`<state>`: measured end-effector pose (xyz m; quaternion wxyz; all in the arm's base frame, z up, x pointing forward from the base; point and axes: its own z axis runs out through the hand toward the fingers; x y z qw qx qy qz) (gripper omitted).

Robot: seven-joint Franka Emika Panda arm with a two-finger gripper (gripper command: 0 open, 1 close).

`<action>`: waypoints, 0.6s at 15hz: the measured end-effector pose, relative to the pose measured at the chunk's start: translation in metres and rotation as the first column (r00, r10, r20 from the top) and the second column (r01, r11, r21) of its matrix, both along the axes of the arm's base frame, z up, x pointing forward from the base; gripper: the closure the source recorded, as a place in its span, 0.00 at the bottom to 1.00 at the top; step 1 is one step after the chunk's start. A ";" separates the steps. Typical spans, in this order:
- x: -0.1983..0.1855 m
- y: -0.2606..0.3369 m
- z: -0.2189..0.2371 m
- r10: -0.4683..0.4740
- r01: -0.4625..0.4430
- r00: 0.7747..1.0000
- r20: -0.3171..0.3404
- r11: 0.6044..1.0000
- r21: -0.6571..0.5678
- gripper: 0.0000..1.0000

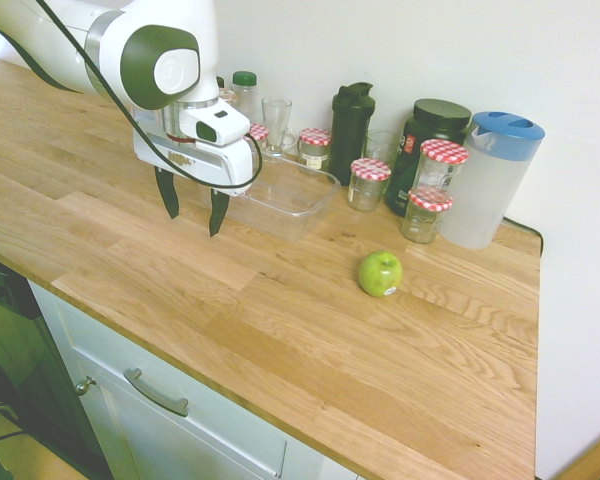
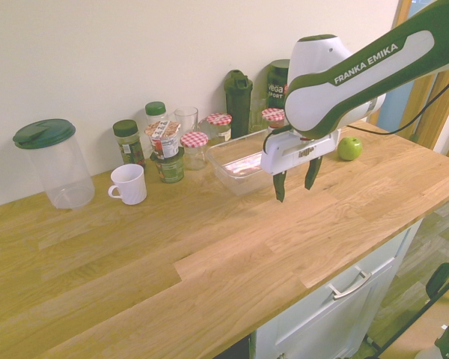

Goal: Put the apple into the container

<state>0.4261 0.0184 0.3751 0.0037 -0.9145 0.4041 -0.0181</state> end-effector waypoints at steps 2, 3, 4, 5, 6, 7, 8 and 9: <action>0.000 -0.001 0.000 0.010 -0.010 1.000 -0.001 1.000 -0.001 0.00; 0.002 -0.001 0.003 0.032 -0.032 0.999 0.001 0.999 0.000 0.00; 0.005 -0.003 0.013 0.057 -0.057 0.998 0.005 0.998 0.001 0.00; 0.009 -0.010 0.027 0.089 -0.089 0.996 0.005 0.996 0.004 0.00; 0.013 -0.026 0.047 0.137 -0.137 0.991 0.004 0.990 0.008 0.00; 0.017 -0.049 0.066 0.186 -0.186 0.983 0.010 0.983 0.007 0.00; 0.020 -0.081 0.082 0.227 -0.227 0.974 0.020 0.974 0.000 0.00; 0.022 -0.113 0.092 0.251 -0.251 0.968 0.029 0.968 -0.004 0.00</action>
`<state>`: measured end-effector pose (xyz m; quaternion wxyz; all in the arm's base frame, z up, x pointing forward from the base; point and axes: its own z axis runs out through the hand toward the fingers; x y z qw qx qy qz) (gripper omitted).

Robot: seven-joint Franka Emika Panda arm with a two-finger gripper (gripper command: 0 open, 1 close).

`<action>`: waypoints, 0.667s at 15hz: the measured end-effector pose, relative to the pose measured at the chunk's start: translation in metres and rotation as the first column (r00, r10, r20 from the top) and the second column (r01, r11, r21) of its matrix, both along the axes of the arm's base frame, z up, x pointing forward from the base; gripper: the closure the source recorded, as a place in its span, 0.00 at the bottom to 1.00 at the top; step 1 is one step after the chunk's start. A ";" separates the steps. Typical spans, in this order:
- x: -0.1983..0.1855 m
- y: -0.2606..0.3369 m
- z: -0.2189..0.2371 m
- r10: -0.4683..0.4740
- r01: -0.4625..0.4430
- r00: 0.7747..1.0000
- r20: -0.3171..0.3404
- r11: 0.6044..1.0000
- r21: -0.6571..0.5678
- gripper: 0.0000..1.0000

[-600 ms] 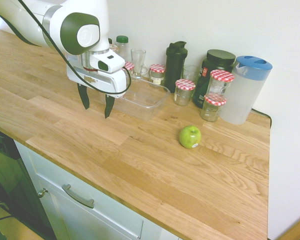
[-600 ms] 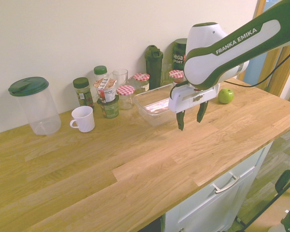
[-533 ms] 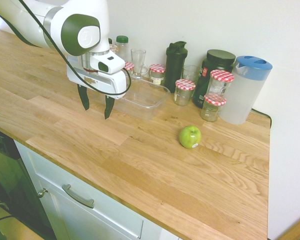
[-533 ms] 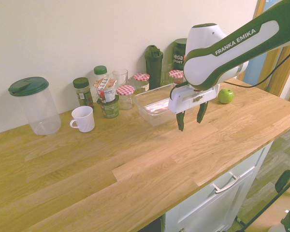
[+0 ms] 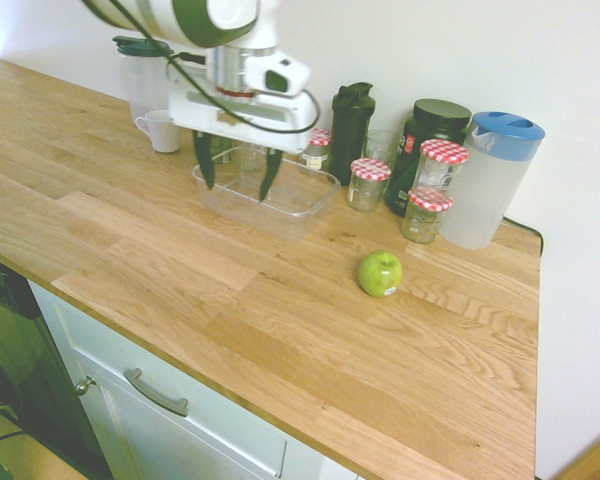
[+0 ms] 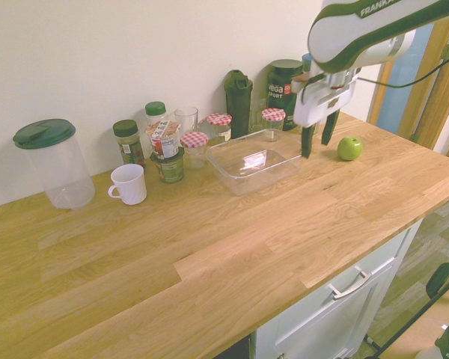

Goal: Put the apple into the container

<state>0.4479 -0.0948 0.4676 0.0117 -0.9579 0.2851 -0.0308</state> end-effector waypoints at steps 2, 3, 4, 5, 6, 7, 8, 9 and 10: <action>0.009 -0.059 0.008 0.001 -0.001 1.000 0.002 1.000 -0.007 0.00; 0.016 -0.082 0.005 -0.013 0.013 1.000 -0.006 1.000 -0.016 0.00; 0.025 -0.104 0.001 -0.030 0.029 0.999 -0.016 0.999 -0.027 0.00; 0.034 -0.126 -0.006 -0.046 0.045 0.999 -0.027 0.998 -0.035 0.00; 0.041 -0.146 -0.012 -0.066 0.064 0.997 -0.037 0.997 -0.042 0.00; 0.046 -0.162 -0.020 -0.083 0.081 0.995 -0.049 0.996 -0.048 0.00; 0.050 -0.176 -0.028 -0.100 0.097 0.993 -0.062 0.994 -0.050 0.00; 0.051 -0.186 -0.034 -0.115 0.112 0.991 -0.073 0.992 -0.050 0.00; 0.050 -0.194 -0.042 -0.126 0.122 0.989 -0.084 0.991 -0.048 0.00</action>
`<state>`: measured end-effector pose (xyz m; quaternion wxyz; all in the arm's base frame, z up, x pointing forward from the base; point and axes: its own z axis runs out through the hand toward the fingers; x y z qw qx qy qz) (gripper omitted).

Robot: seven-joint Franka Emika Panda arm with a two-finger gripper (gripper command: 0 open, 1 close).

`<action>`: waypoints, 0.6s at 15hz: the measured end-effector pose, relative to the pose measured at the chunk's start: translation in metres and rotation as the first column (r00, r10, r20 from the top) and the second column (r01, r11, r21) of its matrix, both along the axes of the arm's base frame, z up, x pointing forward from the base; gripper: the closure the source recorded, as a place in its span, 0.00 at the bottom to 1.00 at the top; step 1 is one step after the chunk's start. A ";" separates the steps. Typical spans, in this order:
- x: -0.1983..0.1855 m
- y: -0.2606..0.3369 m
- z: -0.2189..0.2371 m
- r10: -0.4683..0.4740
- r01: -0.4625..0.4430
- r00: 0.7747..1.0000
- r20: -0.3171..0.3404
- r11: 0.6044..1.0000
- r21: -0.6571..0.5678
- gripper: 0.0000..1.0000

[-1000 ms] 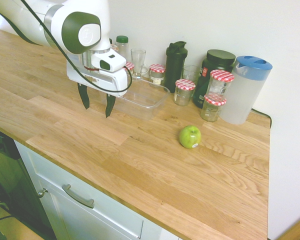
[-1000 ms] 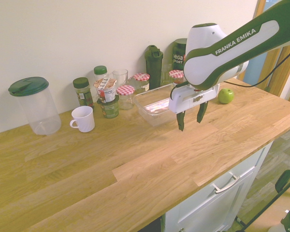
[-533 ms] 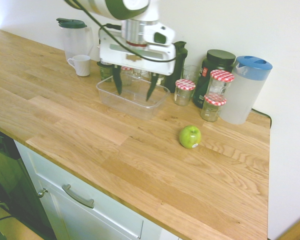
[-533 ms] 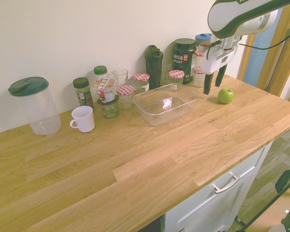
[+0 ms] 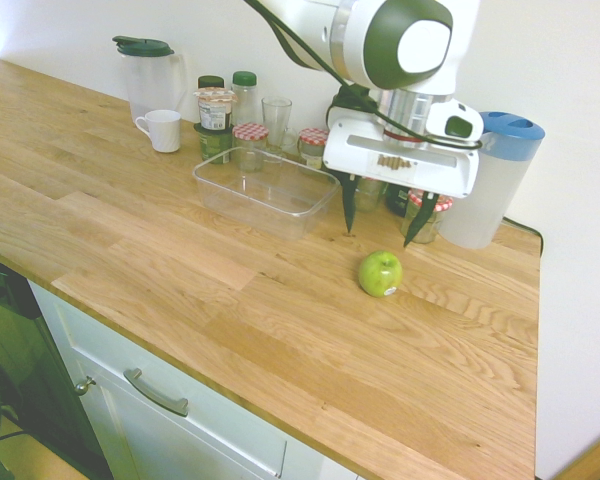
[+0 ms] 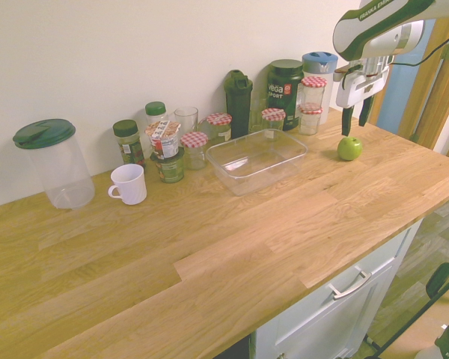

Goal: Put the apple into the container

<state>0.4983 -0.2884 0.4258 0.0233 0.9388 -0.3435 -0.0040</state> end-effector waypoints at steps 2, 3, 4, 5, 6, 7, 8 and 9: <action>-0.001 -0.009 -0.017 -0.025 0.026 0.999 -0.019 0.999 0.021 0.00; 0.000 -0.011 -0.025 -0.030 0.031 0.999 -0.027 0.999 0.026 0.00; 0.002 -0.011 -0.033 -0.036 0.037 0.999 -0.029 0.999 0.034 0.00; 0.004 -0.011 -0.039 -0.042 0.043 0.999 -0.025 0.998 0.043 0.00; 0.007 -0.012 -0.044 -0.047 0.047 0.999 -0.015 0.998 0.043 0.00; 0.010 -0.013 -0.048 -0.050 0.050 0.999 -0.006 0.998 0.041 0.00; 0.012 -0.013 -0.052 -0.051 0.051 0.999 0.000 0.998 0.038 1.00; 0.014 -0.013 -0.057 -0.050 0.050 0.999 0.003 0.998 0.035 1.00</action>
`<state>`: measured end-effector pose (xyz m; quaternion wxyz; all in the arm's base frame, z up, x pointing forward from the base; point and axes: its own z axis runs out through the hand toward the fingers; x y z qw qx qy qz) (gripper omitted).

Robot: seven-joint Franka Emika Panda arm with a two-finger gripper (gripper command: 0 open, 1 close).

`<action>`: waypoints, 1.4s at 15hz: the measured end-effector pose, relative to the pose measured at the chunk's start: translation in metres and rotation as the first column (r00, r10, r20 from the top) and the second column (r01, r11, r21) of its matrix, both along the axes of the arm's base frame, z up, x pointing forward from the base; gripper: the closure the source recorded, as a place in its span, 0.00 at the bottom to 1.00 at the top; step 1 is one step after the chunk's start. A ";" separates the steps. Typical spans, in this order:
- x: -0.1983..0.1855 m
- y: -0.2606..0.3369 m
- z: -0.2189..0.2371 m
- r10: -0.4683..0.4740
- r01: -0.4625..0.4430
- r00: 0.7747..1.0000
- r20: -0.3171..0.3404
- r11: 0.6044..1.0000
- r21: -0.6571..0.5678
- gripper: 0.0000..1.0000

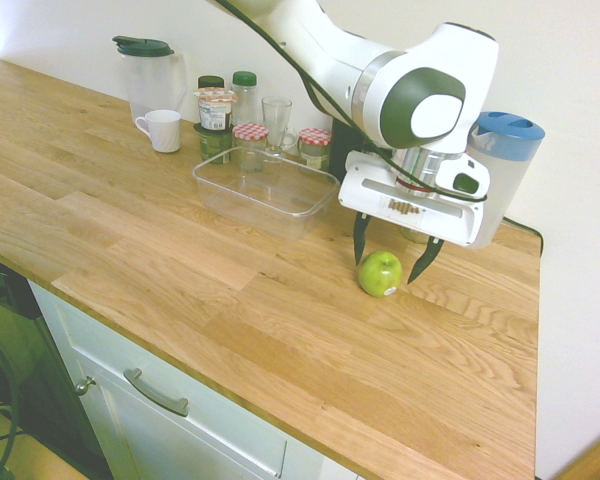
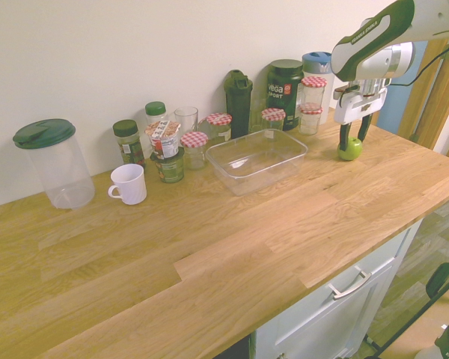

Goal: Put the apple into the container

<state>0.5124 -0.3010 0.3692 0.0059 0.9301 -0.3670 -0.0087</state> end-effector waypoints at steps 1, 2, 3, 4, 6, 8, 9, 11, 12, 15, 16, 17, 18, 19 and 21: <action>0.002 0.001 -0.005 0.000 0.000 1.000 -0.003 1.000 0.002 1.00; 0.002 0.002 -0.008 -0.001 0.001 1.000 -0.007 1.000 0.004 1.00; 0.002 0.003 -0.010 -0.003 0.003 1.000 -0.009 1.000 0.005 1.00; 0.002 0.003 -0.011 -0.005 0.005 1.000 -0.011 1.000 0.007 1.00; 0.001 0.003 -0.013 -0.009 0.009 1.000 -0.014 1.000 0.009 1.00; 0.000 0.003 -0.014 -0.011 0.011 1.000 -0.016 1.000 0.011 1.00; 0.000 0.004 -0.015 -0.011 0.011 1.000 -0.017 1.000 0.011 1.00; 0.000 0.004 -0.015 -0.011 0.011 1.000 -0.017 1.000 0.011 1.00; 0.000 0.005 -0.014 -0.014 0.014 1.000 -0.015 1.000 0.011 1.00; 0.008 0.017 0.016 -0.009 0.008 0.999 0.045 1.000 0.016 1.00; 0.012 0.032 0.043 0.010 -0.012 0.997 0.079 1.000 0.017 1.00; 0.016 0.054 0.070 0.032 -0.034 0.994 0.107 0.999 0.019 1.00; 0.021 0.085 0.095 0.057 -0.061 0.990 0.132 0.998 0.023 1.00; 0.027 0.120 0.112 0.079 -0.083 0.986 0.147 0.996 0.024 1.00; 0.043 0.194 0.123 0.095 -0.097 0.985 0.145 0.995 0.006 1.00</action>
